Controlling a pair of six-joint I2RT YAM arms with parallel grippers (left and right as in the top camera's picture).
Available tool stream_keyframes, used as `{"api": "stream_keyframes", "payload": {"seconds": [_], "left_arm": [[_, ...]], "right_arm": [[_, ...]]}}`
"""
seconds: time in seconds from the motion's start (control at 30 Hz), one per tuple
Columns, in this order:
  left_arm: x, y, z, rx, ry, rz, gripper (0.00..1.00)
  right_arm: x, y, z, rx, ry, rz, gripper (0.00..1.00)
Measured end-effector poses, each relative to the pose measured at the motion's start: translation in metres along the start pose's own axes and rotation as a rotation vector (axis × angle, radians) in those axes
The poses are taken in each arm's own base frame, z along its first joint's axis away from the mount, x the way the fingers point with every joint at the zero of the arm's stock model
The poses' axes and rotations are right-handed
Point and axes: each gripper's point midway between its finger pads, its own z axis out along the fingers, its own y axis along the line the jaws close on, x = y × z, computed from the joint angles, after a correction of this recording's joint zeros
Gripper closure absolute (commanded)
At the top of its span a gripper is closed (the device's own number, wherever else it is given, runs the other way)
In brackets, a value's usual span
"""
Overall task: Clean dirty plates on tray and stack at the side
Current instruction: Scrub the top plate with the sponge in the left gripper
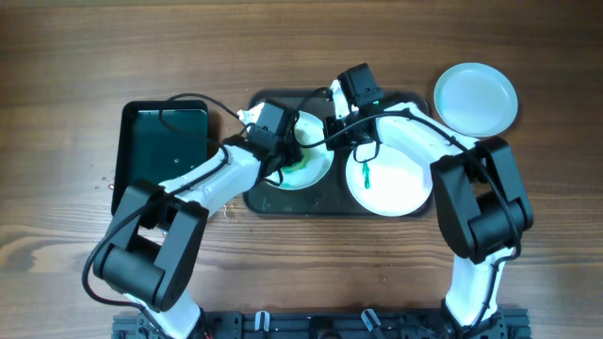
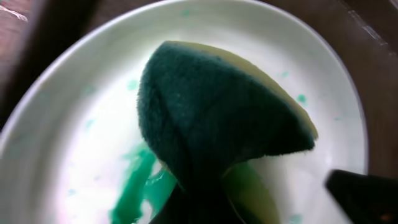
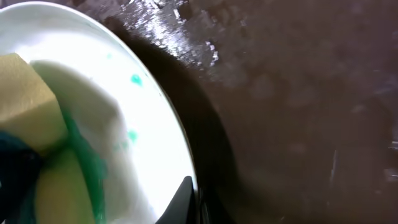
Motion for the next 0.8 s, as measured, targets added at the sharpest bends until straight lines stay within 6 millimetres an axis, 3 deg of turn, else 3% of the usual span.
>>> {"api": "stream_keyframes", "payload": {"seconds": [0.33, 0.5, 0.63, 0.73, 0.8], "left_arm": [[-0.027, 0.041, -0.021, -0.148, -0.076, 0.094, 0.96], [-0.037, 0.008, -0.034, 0.030, -0.088, 0.073, 0.96], [-0.022, -0.024, -0.032, 0.166, -0.027, 0.059, 0.96], [-0.004, -0.024, -0.018, 0.151, 0.031, 0.076, 0.96], [0.011, -0.010, -0.001, 0.083, 0.074, 0.084, 0.96]], "right_arm": [[0.002, 0.006, 0.002, -0.021, 0.007, 0.023, 0.96], [0.002, 0.006, 0.002, -0.021, 0.007, 0.023, 0.96], [0.002, 0.006, 0.002, -0.020, 0.007, 0.031, 0.96], [0.002, 0.006, 0.002, -0.020, 0.007, 0.031, 0.96], [0.002, 0.006, 0.002, -0.020, 0.008, 0.034, 0.96]]}}
